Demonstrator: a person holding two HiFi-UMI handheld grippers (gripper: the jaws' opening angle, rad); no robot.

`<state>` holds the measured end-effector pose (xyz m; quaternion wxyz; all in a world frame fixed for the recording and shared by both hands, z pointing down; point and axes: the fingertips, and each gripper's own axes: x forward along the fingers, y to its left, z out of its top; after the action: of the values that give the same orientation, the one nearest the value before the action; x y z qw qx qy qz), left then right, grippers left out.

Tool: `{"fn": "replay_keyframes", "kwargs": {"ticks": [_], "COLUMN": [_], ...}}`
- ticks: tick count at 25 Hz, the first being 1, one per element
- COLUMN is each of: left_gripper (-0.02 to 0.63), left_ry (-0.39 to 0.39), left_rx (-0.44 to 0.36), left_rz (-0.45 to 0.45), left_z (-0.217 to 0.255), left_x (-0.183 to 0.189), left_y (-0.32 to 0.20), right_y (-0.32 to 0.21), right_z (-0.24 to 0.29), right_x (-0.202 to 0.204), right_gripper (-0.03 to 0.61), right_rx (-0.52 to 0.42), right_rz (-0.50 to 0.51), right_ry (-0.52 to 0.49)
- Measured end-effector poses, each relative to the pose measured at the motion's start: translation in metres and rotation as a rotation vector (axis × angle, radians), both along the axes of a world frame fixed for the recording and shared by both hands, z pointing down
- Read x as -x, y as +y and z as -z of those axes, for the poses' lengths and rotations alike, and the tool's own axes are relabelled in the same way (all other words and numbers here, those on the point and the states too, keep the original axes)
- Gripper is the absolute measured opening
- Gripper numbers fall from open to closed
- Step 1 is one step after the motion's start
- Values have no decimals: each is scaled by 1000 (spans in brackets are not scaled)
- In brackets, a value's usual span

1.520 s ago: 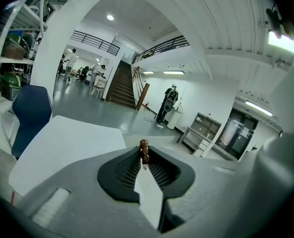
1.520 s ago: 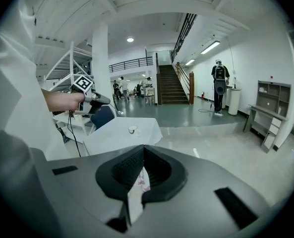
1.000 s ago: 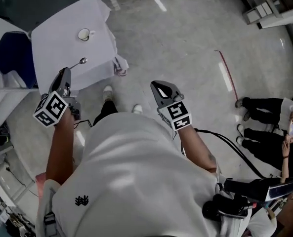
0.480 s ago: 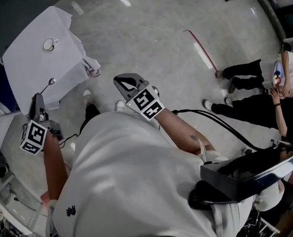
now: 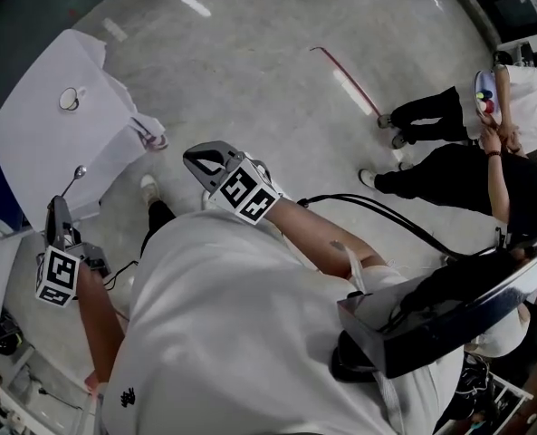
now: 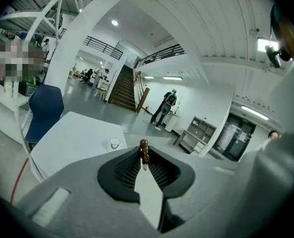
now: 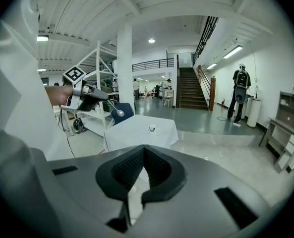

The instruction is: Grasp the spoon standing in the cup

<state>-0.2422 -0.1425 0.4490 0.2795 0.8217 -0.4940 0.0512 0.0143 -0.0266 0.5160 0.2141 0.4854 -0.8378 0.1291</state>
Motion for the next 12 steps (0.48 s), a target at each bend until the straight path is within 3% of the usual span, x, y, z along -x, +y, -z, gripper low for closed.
{"fn": "replay_keyframes", "kwargs": {"ticks": [12], "left_gripper": [54], "left_ry": [-2], "left_rx": [8], "left_rz": [-4], "left_z": [1], "left_x": [11], "left_y": [-3], "right_y": [-8], "right_z": [6], "right_x": [13], "right_gripper": [8], "right_rx": [-12], "right_rz": [14], "right_ry": [6]}}
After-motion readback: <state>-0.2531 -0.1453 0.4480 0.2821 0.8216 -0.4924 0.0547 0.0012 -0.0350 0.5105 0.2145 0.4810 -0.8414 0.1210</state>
